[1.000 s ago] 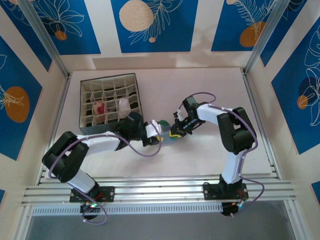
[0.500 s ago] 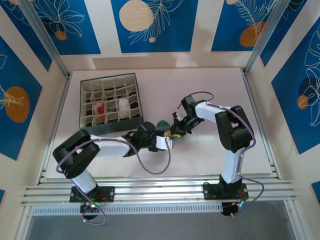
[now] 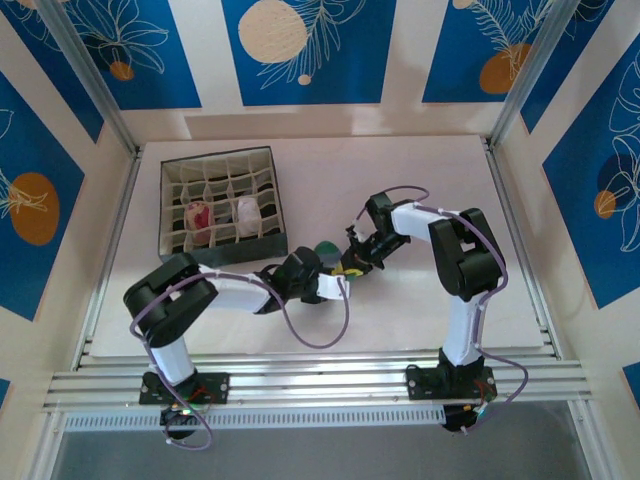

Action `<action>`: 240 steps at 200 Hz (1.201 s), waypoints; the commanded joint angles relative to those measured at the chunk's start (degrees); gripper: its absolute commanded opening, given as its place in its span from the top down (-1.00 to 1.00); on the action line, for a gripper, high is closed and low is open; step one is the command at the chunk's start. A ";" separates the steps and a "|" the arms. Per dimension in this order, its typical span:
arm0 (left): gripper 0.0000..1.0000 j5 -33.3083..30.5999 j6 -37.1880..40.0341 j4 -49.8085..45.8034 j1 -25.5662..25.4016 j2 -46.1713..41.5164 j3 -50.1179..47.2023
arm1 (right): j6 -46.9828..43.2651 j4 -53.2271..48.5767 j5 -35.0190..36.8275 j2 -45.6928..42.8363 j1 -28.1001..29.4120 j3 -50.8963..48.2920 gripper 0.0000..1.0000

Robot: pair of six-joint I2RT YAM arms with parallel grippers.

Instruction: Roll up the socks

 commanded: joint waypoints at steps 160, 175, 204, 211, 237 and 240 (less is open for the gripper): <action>0.95 49.65 -49.78 -14.73 18.36 15.00 15.51 | 1.28 17.29 -3.14 -9.28 -3.04 -10.36 -0.07; 0.93 48.84 -52.93 -13.17 18.95 15.79 14.81 | 1.23 17.38 -3.49 -8.07 -2.33 -9.92 -0.07; 0.83 48.04 -55.15 -10.17 19.04 15.98 13.39 | 1.37 17.64 -3.25 -6.05 -1.21 -9.85 0.00; 0.79 47.76 -55.22 -9.57 19.07 15.86 13.12 | 1.41 17.52 -3.14 -5.31 -0.89 -9.64 0.05; 0.60 46.93 -54.52 -7.11 19.02 14.54 11.80 | 1.48 14.64 -1.44 -2.50 -0.07 -7.80 0.42; 0.58 47.00 -54.30 -6.84 18.95 14.26 11.71 | 1.53 14.38 -1.19 -2.01 0.05 -7.57 0.47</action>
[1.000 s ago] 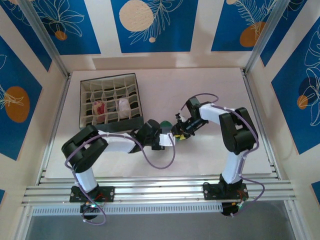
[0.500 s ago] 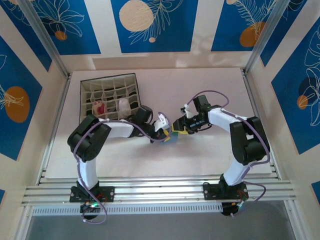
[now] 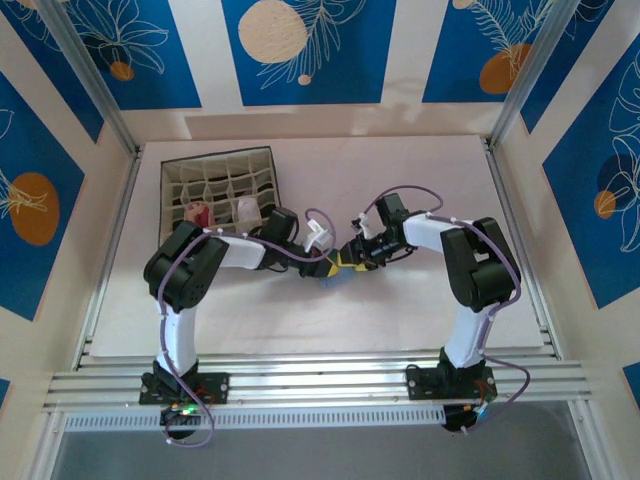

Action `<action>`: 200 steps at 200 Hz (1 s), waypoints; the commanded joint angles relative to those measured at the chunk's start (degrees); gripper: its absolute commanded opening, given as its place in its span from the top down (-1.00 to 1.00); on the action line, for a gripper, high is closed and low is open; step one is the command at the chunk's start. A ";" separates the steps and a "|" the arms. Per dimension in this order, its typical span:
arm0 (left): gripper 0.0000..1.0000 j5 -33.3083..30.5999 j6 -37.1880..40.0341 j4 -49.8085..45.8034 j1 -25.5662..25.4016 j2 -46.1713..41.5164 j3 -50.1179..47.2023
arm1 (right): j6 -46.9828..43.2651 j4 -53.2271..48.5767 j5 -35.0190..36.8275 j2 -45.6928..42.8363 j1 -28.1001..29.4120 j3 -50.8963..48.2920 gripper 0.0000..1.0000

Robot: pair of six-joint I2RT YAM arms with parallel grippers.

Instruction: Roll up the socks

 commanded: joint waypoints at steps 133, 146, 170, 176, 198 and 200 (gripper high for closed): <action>0.18 -29.10 37.35 1.11 -10.31 -23.66 -13.81 | -0.47 -15.88 10.43 5.45 3.54 6.40 1.00; 0.05 -38.98 42.25 2.84 -14.31 -24.21 -15.93 | -0.47 -16.17 10.37 5.64 3.76 6.73 1.00; -0.06 -50.76 46.82 6.42 -18.86 -21.84 -18.08 | -0.60 -16.86 10.22 6.11 4.02 7.36 1.00; -0.06 -52.03 47.43 6.98 -19.56 -21.09 -18.33 | -0.56 -17.18 10.17 6.21 3.99 7.53 1.00; -0.06 -54.60 48.66 8.12 -21.50 -18.46 -18.30 | -0.73 -18.10 10.12 6.34 4.02 8.08 1.00; -0.07 -54.76 48.69 8.18 -21.66 -18.18 -18.30 | -0.73 -18.18 10.09 6.34 4.03 8.12 1.00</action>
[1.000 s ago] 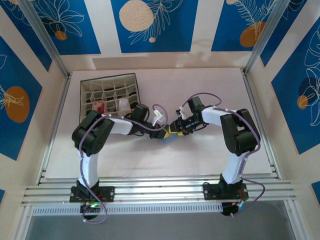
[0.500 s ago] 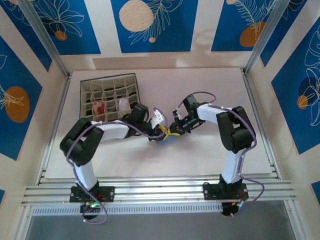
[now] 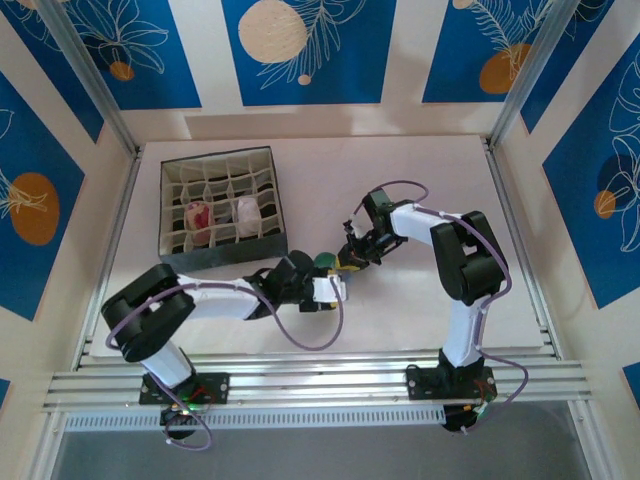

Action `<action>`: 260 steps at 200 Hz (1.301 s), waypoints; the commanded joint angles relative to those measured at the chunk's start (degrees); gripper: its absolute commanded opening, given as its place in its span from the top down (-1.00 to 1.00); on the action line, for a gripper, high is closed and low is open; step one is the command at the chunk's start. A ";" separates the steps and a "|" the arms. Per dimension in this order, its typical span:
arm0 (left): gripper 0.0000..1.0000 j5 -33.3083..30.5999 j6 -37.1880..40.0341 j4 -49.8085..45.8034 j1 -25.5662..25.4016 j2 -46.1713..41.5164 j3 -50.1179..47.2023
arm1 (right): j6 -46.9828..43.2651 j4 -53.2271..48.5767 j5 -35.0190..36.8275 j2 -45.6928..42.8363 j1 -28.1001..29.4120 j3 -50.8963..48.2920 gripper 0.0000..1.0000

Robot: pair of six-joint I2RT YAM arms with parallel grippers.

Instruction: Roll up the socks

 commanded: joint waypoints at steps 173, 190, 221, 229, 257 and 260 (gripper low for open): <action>1.00 27.16 -11.15 -8.53 10.92 3.79 5.28 | -7.48 -4.27 -10.73 -6.42 -3.14 -4.45 0.09; 1.00 32.43 -14.42 -9.94 12.32 4.99 6.89 | -7.27 -3.18 -9.57 -8.62 -3.44 -5.57 0.07; 1.00 39.99 -22.23 -11.49 15.57 8.25 10.51 | -5.08 1.27 -8.39 -12.06 -4.05 -8.45 0.04; 1.00 41.23 -23.81 -12.98 16.27 9.46 11.93 | -4.79 1.82 -7.47 -12.37 -4.07 -8.74 0.03; 0.97 41.93 -27.45 -15.57 17.97 12.79 14.74 | -3.90 2.90 -5.88 -11.25 -3.84 -8.57 0.01; 0.97 41.80 -27.88 -15.65 18.13 13.04 14.92 | -3.76 2.89 -5.80 -10.97 -3.73 -8.50 0.01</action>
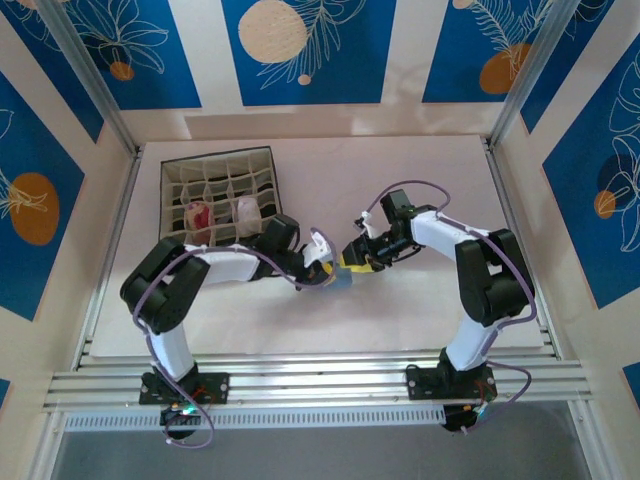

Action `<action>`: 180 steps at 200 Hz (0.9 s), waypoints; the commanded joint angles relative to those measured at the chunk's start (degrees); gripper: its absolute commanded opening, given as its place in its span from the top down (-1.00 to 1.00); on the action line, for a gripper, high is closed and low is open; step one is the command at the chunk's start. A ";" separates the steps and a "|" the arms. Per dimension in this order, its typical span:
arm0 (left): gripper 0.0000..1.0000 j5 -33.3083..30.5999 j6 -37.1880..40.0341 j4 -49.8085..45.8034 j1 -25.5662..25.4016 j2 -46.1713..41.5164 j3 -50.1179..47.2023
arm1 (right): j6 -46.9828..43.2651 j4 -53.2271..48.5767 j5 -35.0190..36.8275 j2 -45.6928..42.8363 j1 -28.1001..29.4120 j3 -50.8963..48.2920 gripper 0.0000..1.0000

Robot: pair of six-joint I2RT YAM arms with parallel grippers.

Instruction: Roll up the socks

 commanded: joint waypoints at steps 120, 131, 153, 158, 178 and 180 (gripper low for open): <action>0.34 5.42 -12.48 11.81 2.75 4.00 -4.26 | 5.21 -4.44 11.94 15.78 5.14 7.54 0.45; 0.25 5.37 -11.32 16.07 2.74 1.58 -6.62 | 4.90 -5.35 12.58 16.08 5.16 7.68 0.46; 0.04 2.12 -9.37 26.66 2.74 -3.92 -12.57 | 4.42 -6.73 13.17 16.52 5.15 8.01 0.47; -0.02 0.81 -8.91 29.38 2.73 -5.04 -14.12 | 4.34 -6.99 13.32 16.60 5.14 8.16 0.47; -0.12 -4.84 -5.86 35.84 2.69 -9.20 -18.68 | 4.16 -7.87 13.46 17.00 5.36 8.59 0.48; -0.12 -5.32 -5.55 35.79 2.66 -9.57 -18.89 | 4.13 -7.95 13.46 17.04 5.39 8.66 0.48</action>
